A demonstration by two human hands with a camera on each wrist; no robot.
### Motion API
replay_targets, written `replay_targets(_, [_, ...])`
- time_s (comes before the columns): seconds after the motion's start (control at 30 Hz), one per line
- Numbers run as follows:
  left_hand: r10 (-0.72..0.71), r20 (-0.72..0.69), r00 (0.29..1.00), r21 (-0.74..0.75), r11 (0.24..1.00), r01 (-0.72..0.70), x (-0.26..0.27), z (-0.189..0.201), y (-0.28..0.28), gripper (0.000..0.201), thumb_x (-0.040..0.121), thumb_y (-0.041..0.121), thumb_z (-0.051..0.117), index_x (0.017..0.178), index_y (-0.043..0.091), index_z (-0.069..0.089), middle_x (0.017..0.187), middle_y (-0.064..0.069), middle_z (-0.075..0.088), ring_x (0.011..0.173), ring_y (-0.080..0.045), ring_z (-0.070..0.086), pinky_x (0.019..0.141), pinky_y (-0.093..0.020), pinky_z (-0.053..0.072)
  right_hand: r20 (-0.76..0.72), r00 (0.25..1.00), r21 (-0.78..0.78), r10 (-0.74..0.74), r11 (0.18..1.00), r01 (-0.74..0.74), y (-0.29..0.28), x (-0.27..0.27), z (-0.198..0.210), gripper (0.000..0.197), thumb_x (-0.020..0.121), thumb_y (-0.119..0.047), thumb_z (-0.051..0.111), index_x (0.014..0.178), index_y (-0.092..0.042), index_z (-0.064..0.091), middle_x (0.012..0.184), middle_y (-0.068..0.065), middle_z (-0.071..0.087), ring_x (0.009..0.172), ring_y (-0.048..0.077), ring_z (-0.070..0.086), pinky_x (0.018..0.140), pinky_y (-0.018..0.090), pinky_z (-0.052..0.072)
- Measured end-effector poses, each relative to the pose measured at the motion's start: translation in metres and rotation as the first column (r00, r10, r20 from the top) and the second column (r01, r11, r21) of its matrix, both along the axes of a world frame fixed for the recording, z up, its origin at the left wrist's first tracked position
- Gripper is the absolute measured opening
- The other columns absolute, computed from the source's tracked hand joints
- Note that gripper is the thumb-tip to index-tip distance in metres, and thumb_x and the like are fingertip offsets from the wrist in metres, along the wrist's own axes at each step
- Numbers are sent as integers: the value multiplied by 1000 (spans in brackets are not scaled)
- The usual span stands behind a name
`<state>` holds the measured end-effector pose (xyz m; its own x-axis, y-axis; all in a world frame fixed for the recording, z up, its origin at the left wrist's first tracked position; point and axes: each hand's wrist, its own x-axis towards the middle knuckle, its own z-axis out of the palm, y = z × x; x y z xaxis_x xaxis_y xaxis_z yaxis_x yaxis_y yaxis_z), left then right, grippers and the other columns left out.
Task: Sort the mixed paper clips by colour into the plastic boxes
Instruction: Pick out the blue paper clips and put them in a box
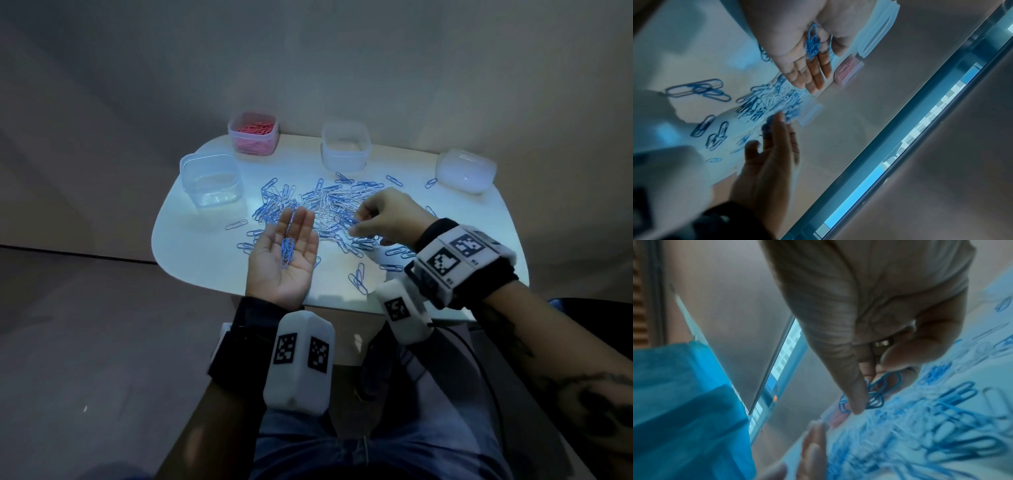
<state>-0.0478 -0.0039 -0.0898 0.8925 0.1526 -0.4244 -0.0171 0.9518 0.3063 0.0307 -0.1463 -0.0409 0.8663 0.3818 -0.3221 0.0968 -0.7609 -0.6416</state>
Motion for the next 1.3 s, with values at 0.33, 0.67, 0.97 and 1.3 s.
replay_targets(0.33, [-27,75,997,-52,998,31,15,15,-26,39,101,33,27,89,10,56,68,-6,70,60,-15,70,57,-23,56,230,969,104,95,987,-122,36,-34,22,12,76,-12,72,80,-5,64,63,2,54,58,15,52,58,23,49])
replay_targets(0.67, [-16,99,995,-184,982,35,7,18,-24,37,98,32,35,74,11,52,81,-13,71,82,-22,66,66,-31,57,84,996,295,29,954,-52,21,-35,30,11,76,3,69,76,-8,66,47,-6,54,48,6,56,54,18,53])
replay_targets(0.97, [-30,106,994,-156,987,47,6,19,-20,37,101,31,30,73,14,44,68,-12,70,58,-19,69,58,-27,56,404,912,114,76,985,-132,32,-44,36,16,71,-13,73,83,-11,63,92,3,53,77,18,52,79,33,47])
replay_targets(1.3, [-36,177,983,-204,976,73,11,10,-16,32,103,33,28,84,15,46,91,-9,73,81,-24,72,82,-41,52,382,920,-53,90,996,-76,34,-54,32,12,82,-18,64,74,-15,55,72,-3,39,80,16,43,64,24,24])
